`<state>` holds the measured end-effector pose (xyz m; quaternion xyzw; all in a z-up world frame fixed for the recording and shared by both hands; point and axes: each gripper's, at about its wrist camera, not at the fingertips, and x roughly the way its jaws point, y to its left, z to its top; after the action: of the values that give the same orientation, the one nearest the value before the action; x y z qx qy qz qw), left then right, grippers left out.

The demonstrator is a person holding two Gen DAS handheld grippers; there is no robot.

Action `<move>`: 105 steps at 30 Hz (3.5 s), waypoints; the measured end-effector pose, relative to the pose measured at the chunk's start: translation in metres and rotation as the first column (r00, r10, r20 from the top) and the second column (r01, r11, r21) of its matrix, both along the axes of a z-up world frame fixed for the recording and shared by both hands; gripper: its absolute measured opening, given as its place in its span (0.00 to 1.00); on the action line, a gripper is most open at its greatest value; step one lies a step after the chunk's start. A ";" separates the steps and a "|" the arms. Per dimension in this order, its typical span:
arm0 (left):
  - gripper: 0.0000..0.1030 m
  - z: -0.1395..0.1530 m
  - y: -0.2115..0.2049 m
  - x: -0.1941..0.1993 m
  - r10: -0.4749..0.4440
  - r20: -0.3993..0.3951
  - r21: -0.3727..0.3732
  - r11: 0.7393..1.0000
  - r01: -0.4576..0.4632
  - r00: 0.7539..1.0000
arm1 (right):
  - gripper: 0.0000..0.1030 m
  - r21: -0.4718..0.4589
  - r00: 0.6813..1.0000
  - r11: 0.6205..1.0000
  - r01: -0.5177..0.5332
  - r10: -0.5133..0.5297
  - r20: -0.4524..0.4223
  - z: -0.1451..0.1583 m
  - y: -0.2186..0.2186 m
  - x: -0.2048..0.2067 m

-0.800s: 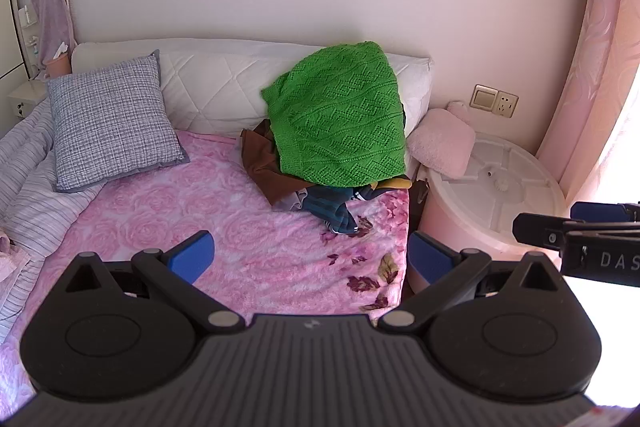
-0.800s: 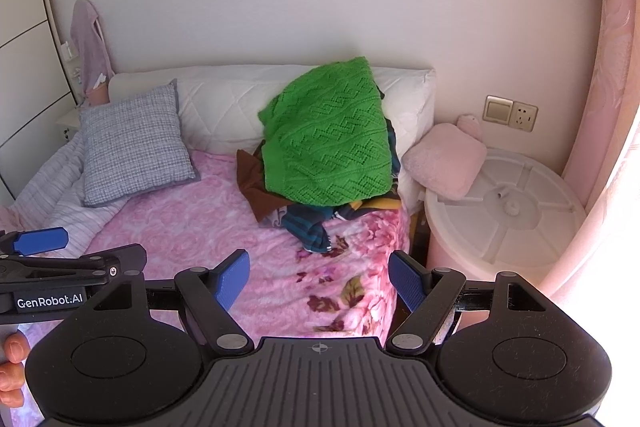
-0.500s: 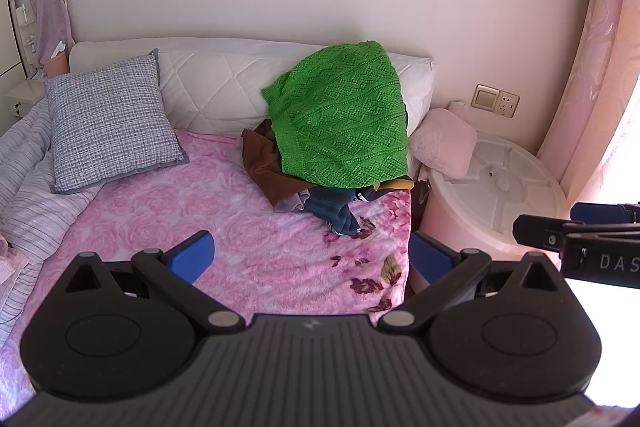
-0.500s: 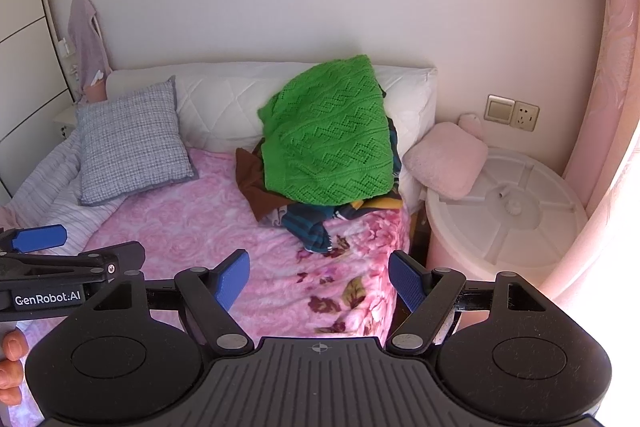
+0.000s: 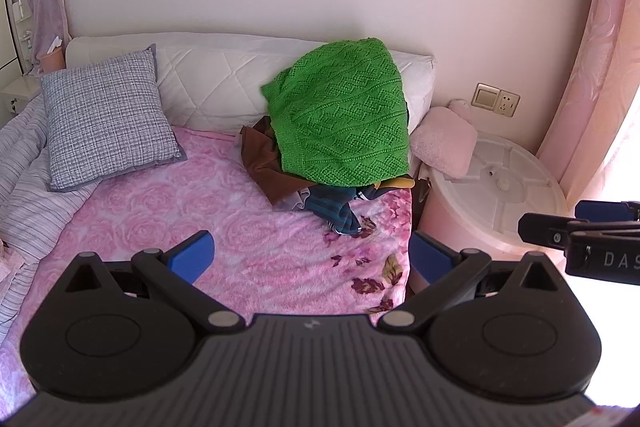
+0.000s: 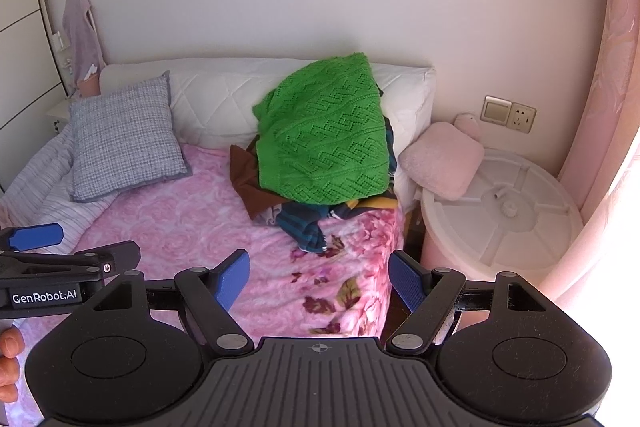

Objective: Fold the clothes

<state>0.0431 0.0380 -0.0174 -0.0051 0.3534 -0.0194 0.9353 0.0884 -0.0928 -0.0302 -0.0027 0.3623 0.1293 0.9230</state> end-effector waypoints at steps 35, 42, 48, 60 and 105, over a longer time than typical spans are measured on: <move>0.98 -0.051 0.022 0.123 0.131 -0.114 -0.028 0.991 -0.135 0.985 | 0.71 -0.008 0.992 0.994 -0.112 0.111 -0.062 -0.059 0.000 0.134; 0.94 -0.084 0.016 0.212 0.117 -0.107 -0.032 0.992 -0.121 0.987 | 0.71 0.001 0.993 0.997 -0.077 0.077 -0.084 -0.095 -0.016 0.231; 0.93 -0.115 0.017 0.298 0.143 -0.128 -0.044 0.988 -0.149 0.981 | 0.70 0.008 0.994 0.997 -0.074 0.074 -0.077 -0.119 -0.023 0.317; 0.92 -0.188 0.027 0.447 0.114 -0.193 -0.039 0.992 -0.123 0.975 | 0.67 -0.005 0.998 1.000 -0.021 0.021 -0.060 -0.167 -0.011 0.457; 0.09 -0.015 0.177 0.039 0.722 0.140 -0.221 0.690 -0.689 0.677 | 0.20 0.234 0.394 0.361 -0.903 0.913 0.111 -0.006 0.229 0.201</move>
<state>0.0825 0.2146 -0.0325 -0.2096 0.2176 0.3167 0.8991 0.2891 0.1359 -0.0366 -0.0798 0.2981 0.6615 0.6835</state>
